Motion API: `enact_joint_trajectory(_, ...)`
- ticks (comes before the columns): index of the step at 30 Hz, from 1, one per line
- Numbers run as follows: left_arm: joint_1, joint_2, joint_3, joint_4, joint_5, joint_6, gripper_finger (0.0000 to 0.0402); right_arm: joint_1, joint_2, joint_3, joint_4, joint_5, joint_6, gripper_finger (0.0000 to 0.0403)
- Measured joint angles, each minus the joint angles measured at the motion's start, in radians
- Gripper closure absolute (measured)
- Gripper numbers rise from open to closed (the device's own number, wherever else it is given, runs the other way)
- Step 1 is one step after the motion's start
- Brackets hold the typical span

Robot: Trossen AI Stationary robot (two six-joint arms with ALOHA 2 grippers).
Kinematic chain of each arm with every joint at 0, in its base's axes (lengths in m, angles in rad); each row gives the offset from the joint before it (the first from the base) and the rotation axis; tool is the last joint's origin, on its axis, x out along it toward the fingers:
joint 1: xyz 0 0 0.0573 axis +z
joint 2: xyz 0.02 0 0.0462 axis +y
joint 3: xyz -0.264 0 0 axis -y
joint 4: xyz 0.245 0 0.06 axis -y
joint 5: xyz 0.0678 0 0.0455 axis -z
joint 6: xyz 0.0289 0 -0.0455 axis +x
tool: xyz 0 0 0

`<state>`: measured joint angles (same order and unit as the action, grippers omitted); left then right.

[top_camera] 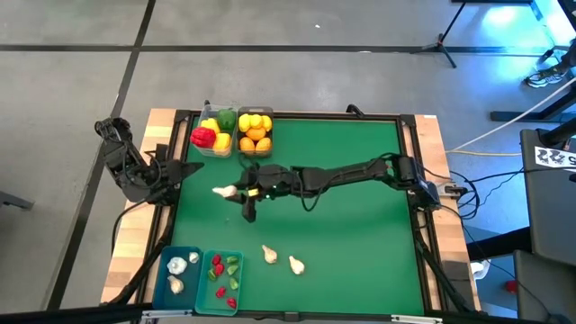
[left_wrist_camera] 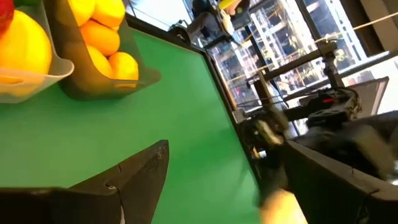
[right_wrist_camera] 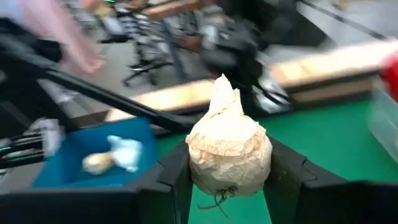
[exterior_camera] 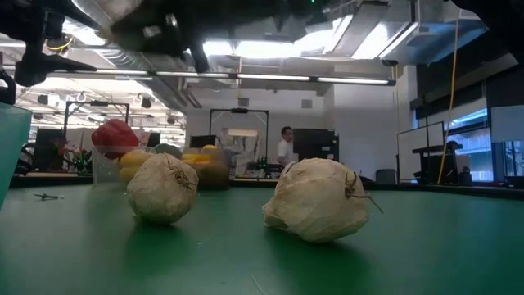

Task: Sort produce into baskets
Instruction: Put the white garlic into the blue bin

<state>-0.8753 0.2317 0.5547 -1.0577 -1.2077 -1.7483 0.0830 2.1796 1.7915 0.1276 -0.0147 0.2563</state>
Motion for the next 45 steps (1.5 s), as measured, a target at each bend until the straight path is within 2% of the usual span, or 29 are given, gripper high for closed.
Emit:
enact_joint_trajectory(4, 0.0, 0.0, 0.0, 0.011, 0.006, 0.021, 0.0095, 0.044, -0.003, 0.041, 0.002, -0.039, -0.056, 0.0262)
enact_joint_trajectory(8, -0.001, 0.003, 0.0, 0.079, 0.036, 0.107, 0.0095, 0.086, -0.003, 0.066, 0.001, 0.028, -0.117, 0.0262)
enact_joint_trajectory(14, -0.001, 0.005, 0.0, 0.361, 0.068, 0.387, 0.0095, 0.118, -0.003, 0.102, 0.002, 0.299, -0.178, 0.0262)
enact_joint_trajectory(18, -0.001, 0.031, 0.0, 0.566, 0.083, 0.58, 0.0095, 0.104, -0.003, 0.103, 0.004, 0.299, -0.153, 0.0262)
enact_joint_trajectory(21, -0.001, 0.078, 0.0, 0.66, 0.109, 0.662, 0.0095, 0.103, -0.003, 0.103, 0.007, 0.295, -0.152, 0.0262)
enact_joint_trajectory(31, -0.001, 0.271, 0.0, 0.744, 0.126, 0.599, 0.0095, 0.098, -0.002, 0.103, 0.06, 0.311, -0.158, 0.0262)
enact_joint_trajectory(39, -0.001, 0.373, 0.0, 0.943, 0.126, 0.692, 0.0095, 0.1, -0.002, 0.103, 0.057, 0.31, -0.158, 0.0262)
enact_joint_trajectory(45, 0.026, 0.422, 0.0, 1.003, 0.124, 0.729, 0.0095, 0.1, -0.002, 0.103, 0.057, 0.311, -0.157, 0.0262)
